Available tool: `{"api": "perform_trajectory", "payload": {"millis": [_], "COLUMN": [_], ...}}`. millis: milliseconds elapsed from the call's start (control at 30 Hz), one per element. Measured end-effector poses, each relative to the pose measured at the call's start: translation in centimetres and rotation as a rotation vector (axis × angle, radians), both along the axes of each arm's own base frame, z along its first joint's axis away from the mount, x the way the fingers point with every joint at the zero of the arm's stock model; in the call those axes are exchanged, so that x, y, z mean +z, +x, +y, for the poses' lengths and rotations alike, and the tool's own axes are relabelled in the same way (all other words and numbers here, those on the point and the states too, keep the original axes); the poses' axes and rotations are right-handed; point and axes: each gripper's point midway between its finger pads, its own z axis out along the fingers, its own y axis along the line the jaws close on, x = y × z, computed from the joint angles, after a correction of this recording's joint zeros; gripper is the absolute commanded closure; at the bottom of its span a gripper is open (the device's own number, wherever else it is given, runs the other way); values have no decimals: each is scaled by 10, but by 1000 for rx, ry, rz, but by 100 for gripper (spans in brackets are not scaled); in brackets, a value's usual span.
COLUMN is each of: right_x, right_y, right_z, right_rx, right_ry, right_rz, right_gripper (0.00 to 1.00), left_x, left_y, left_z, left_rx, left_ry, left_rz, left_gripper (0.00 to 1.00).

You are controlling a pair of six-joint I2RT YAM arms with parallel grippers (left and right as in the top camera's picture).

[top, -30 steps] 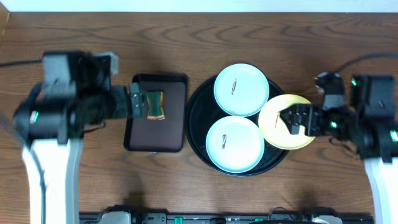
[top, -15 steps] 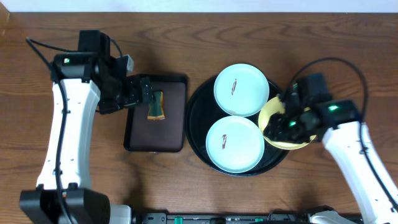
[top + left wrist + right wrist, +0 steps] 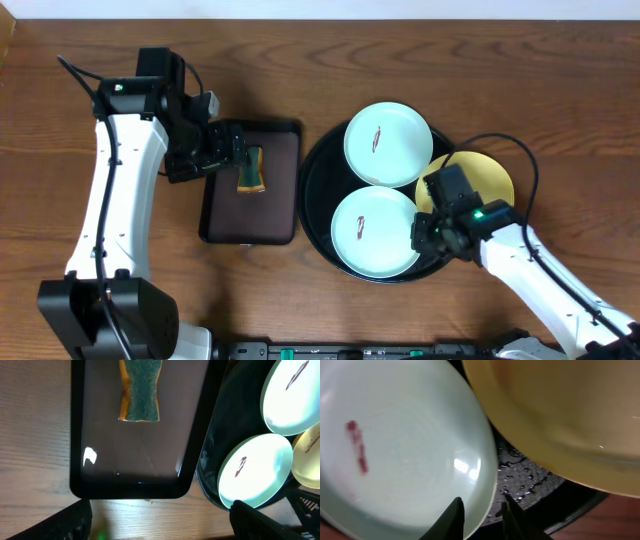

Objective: Clean dirty plates on tray and stack at the side
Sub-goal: 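Move left gripper over the sponge and right gripper to the yellow plate, then lower the left gripper and grasp the green-yellow sponge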

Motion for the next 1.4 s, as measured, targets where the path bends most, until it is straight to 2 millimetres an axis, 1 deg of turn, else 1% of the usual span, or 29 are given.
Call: {"api": "perform_trajectory", "payload": {"millis": [133,233,333,400,467,500,533,633,667,833,900,1000,1133,1200,1300,1400], "right_x": [-6,-11,-18,-23,-27,-28,-28,-28,-28,-28,-28,-28,-28,-28,-28,-28], "right_y": [2,4,6,6,6,7,7,10,10,11,11,11,11,11,11,11], "right_z": [-4,-5,-6,-6,-4,-2,-2,0,0,0,0,0,1,1,1,1], "right_rx": [-5,-10,-18,-18,-10,-5,-2,-6,-6,-7,-7,-7,-7,-7,-7,-7], "right_ry": [-57,-74,-91,-100,-106,-105,-104,-97,-97,-96,-96,-96,-95,-95,-95,-95], "right_rz": [-12,-8,3,13,19,16,13,4,2,-1,-2,-2,-3,-3,-3,-3], "right_gripper": [76,80,87,91,92,95,97,99,99,99,99,99,98,98,98,98], "left_x": [0,0,0,0,0,1,0,-4,-7,-26,-35,-46,-56,-63,-77,-101], "left_y": [0,0,2,3,4,6,7,13,16,29,36,40,44,45,46,50], "left_z": [0,0,0,0,0,0,0,0,0,0,-1,-3,-15,-21,-22,-17], "left_rx": [0,0,0,0,0,0,0,1,0,-3,-11,-14,-45,-66,-68,-49], "left_ry": [0,0,0,0,0,1,1,1,1,14,38,100,160,184,226,268], "left_rz": [0,-2,-8,-12,-18,-23,-30,-53,-62,-113,-141,-160,-168,-157,-128,-81], "left_gripper": [12,13,13,12,13,13,14,23,25,25,26,29,35,36,35,35]}}
